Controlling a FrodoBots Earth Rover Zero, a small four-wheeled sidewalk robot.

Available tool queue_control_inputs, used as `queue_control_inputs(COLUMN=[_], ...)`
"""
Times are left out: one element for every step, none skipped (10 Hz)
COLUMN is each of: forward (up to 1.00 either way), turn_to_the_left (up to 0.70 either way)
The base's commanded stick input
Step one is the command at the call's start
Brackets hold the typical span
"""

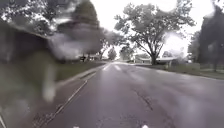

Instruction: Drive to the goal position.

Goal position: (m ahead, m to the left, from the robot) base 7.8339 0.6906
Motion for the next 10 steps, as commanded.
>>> queue_control_inputs(forward=[0.0, 0.0, 0.5, 0.5, 0.5, 0.5, 0.5, 0.5, 0.5, 0.5], turn_to_the_left=[0.0, 0.0, 0.0, 0.0, 0.0, 0.0, 0.0, 0.0, 0.0, 0.0])
